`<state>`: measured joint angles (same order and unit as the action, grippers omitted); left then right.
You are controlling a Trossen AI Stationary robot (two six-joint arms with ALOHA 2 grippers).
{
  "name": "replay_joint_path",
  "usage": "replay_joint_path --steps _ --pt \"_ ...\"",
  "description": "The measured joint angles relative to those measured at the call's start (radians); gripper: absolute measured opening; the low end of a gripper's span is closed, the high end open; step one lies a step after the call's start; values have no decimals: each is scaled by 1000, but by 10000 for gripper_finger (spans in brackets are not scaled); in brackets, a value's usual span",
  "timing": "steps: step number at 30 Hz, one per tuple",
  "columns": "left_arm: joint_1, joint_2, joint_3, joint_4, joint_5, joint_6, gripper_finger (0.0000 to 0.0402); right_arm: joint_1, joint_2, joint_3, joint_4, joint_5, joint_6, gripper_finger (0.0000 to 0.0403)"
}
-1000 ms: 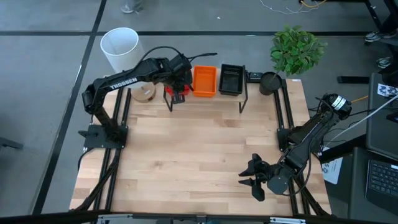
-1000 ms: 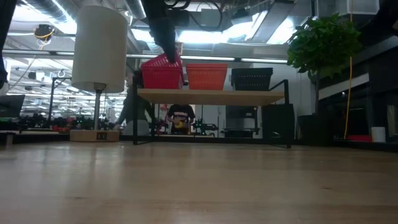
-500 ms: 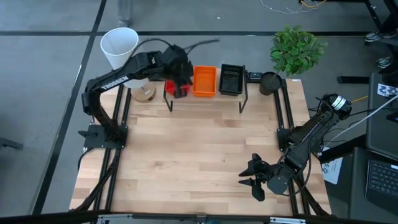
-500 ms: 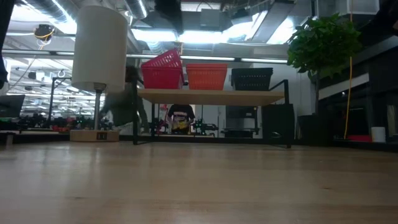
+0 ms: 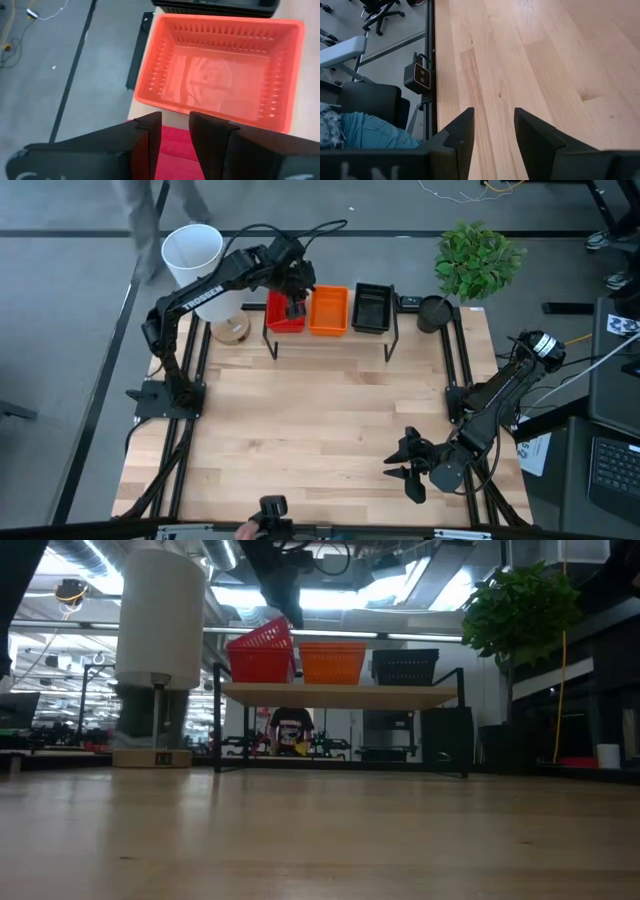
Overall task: Stack baskets on shelf by color
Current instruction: Stack the red basket on the stacked red baskets on the shelf, then adjust the stacked black basket on the shelf
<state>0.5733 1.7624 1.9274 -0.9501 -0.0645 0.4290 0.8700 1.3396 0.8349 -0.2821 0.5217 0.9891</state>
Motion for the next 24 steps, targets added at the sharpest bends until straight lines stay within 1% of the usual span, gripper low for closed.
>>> replay_joint_path --steps 8,12,14,16,22,24 --pt "27 -1 -46 10 35 8 92 0 0 0 -1 0 -6 138" --pt "30 -1 -84 61 42 55 92 0 0 0 -1 0 -6 138" --pt "30 -1 -95 103 81 70 92 0 0 0 0 0 -4 138" --pt "30 -2 -107 134 99 76 92 0 0 0 0 0 -4 138" --pt "24 -3 -127 162 100 78 92 0 0 0 -1 0 -4 138" --pt "11 -13 -127 158 99 48 92 0 0 0 -1 0 -4 138"
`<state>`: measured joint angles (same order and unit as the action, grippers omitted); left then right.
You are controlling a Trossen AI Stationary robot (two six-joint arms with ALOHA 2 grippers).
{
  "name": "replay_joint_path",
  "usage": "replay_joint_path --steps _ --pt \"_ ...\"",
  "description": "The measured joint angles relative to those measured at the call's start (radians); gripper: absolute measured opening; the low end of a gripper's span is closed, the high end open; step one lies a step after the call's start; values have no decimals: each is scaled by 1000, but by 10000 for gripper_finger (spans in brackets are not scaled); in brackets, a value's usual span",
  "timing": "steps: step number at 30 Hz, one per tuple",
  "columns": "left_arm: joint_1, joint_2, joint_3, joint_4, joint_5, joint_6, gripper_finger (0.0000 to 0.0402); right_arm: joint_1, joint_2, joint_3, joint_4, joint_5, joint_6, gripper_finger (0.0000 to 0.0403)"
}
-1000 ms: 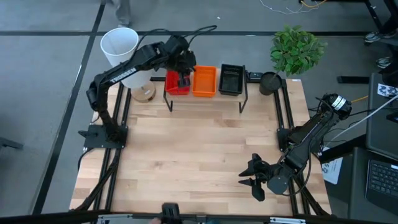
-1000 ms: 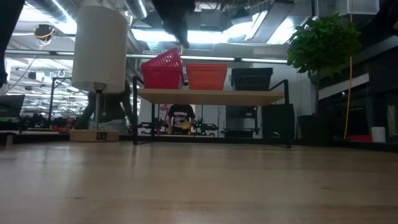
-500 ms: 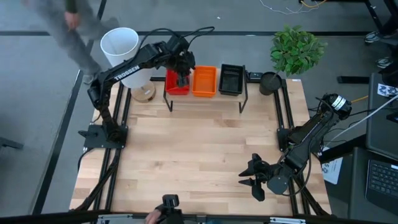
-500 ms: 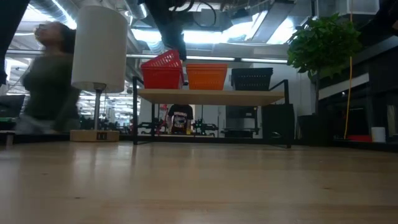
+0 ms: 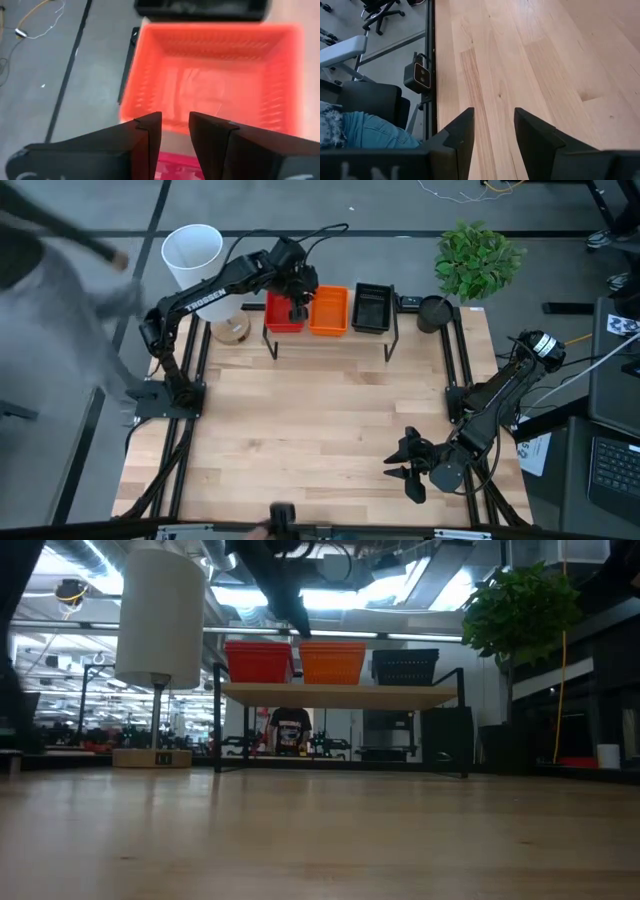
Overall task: Stack baskets on shelf by color
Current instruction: Adjust the stacked black basket on the shelf
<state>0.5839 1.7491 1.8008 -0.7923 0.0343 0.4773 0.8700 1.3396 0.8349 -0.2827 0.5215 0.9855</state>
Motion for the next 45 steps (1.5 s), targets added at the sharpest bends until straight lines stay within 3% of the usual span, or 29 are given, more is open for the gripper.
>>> replay_joint_path --steps 9,12,16,22,28,31,35,41,45 --pt "-229 -113 1 -204 36 -212 92 2 0 0 4 -25 -31 138" --pt "-304 -127 1 -197 27 -214 92 1 0 0 22 32 3 138" --pt "-337 -84 2 -121 -58 -166 92 -27 0 0 24 96 5 138" --pt "-341 -49 1 -139 -65 -156 92 -114 -33 0 6 167 -85 138" --pt "-378 -69 2 -245 -41 -161 92 -348 -122 102 -40 127 -405 138" --pt "-392 -69 1 -362 -41 -192 92 -503 -125 269 -273 116 -521 137" --pt "-417 -71 1 -518 -41 -254 91 -687 -90 472 -609 113 -540 129" --pt "-460 -138 0 -726 -62 -369 81 -887 -7 634 -754 -54 -638 122" --pt "-509 -275 -67 -683 -124 -442 73 -1023 80 702 -815 -155 -779 121"
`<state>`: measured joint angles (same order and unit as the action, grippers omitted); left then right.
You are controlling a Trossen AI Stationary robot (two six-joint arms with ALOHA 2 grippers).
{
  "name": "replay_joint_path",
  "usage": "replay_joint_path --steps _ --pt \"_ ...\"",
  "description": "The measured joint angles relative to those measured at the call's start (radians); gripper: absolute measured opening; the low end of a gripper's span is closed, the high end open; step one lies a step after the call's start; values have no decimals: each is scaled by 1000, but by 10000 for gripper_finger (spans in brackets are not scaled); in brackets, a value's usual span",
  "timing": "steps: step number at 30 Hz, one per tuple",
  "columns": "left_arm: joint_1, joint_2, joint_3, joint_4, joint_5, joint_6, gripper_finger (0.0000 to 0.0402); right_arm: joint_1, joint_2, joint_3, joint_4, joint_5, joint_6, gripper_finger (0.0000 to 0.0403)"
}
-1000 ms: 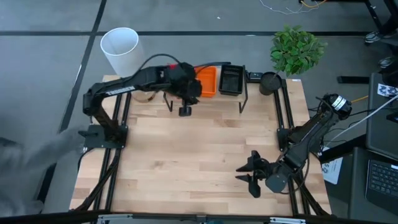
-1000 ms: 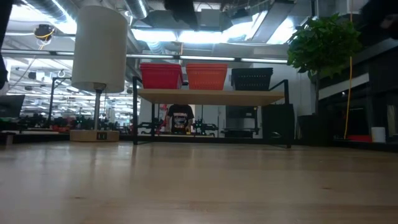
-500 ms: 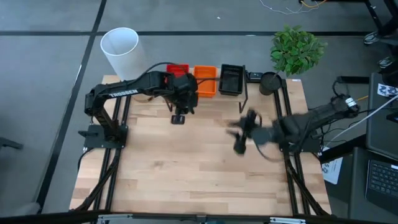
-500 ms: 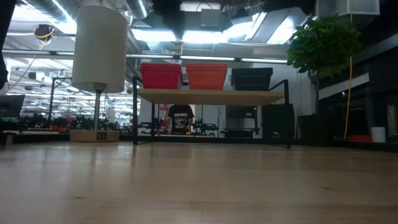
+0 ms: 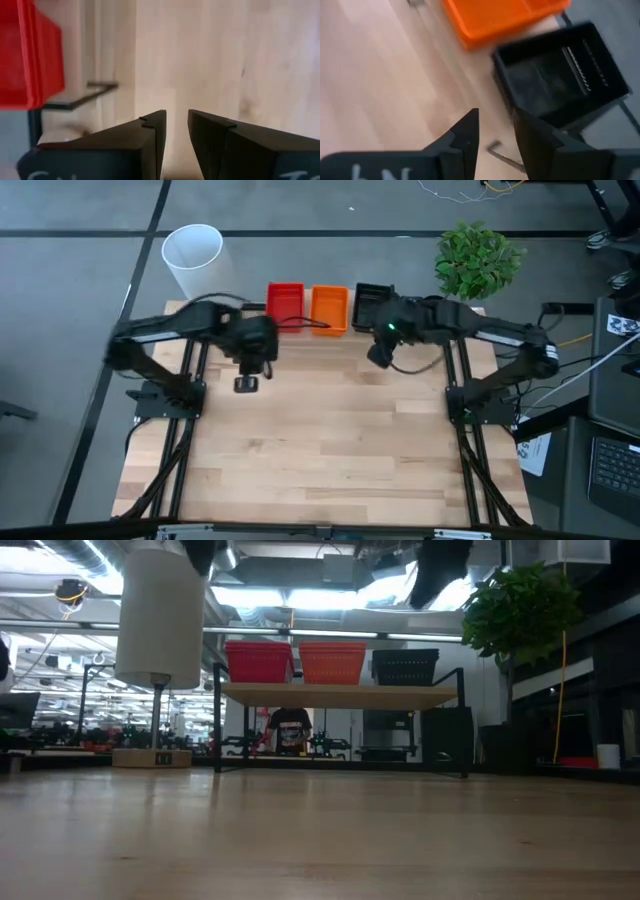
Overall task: Stack baskets on shelf by color
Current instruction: Adjust the stacked black basket on the shelf, then return to Home Position
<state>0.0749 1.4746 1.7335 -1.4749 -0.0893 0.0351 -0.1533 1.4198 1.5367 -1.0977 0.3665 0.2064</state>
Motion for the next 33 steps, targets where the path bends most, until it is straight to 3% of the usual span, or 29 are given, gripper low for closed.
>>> replay_joint_path --steps 9,15,26,33 --pt "-76 -376 -473 531 -6 -35 65 -254 137 53 -59 -80 -275 121" --pt "-76 -506 -691 652 -18 -72 65 -328 206 52 -90 -96 -369 121" --pt "-75 -536 -741 690 -34 -78 65 -340 185 52 -148 -99 -399 121" --pt "-75 -532 -748 757 -34 -77 65 -324 149 52 -69 -104 -363 121"
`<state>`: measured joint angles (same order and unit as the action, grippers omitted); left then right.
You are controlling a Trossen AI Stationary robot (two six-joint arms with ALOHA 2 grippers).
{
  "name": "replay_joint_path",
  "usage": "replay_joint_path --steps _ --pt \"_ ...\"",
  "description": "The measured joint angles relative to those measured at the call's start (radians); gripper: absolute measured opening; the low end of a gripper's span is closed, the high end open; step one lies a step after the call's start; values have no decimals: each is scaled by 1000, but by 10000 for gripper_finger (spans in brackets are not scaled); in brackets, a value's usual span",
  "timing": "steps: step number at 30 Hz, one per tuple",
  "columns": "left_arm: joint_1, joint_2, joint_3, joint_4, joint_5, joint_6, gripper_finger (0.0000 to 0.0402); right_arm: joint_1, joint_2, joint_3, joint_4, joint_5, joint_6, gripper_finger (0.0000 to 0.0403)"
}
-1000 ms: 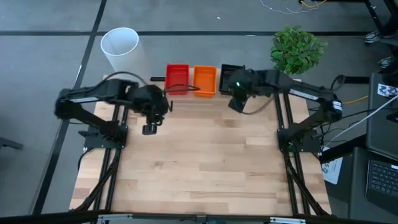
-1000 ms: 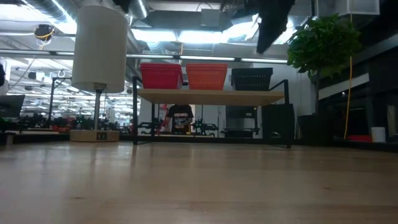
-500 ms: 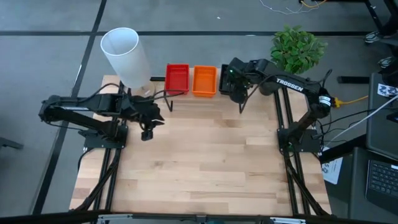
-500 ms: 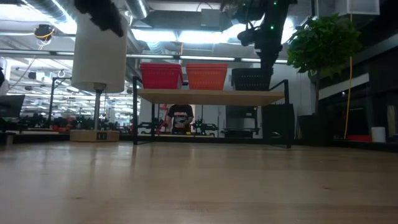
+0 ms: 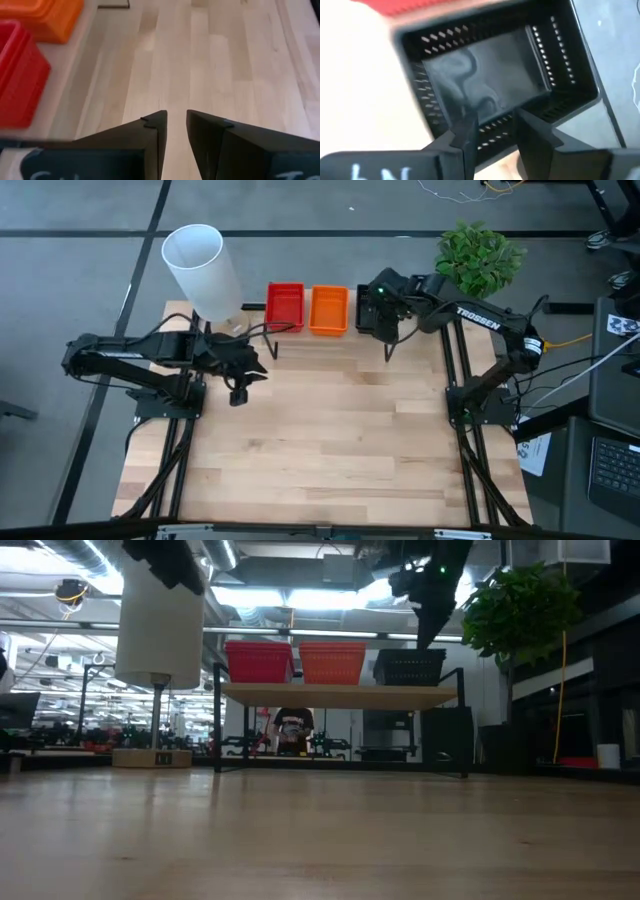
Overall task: Stack baskets on shelf by color
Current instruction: Return to Home Position
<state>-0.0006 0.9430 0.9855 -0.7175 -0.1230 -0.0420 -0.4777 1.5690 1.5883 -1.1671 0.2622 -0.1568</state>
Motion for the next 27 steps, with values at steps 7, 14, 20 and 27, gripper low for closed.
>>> replay_joint_path --steps 7,14,20,27 --pt "-41 -29 -177 161 42 53 64 75 -84 -1 3 -85 112 121" --pt "-101 -253 -379 281 29 -6 56 248 -250 -1 11 -129 260 121" --pt "-108 -470 -648 592 29 -7 53 475 -372 -57 118 -124 390 121" --pt "-108 -567 -835 768 54 -9 53 788 -540 -364 392 44 557 121"
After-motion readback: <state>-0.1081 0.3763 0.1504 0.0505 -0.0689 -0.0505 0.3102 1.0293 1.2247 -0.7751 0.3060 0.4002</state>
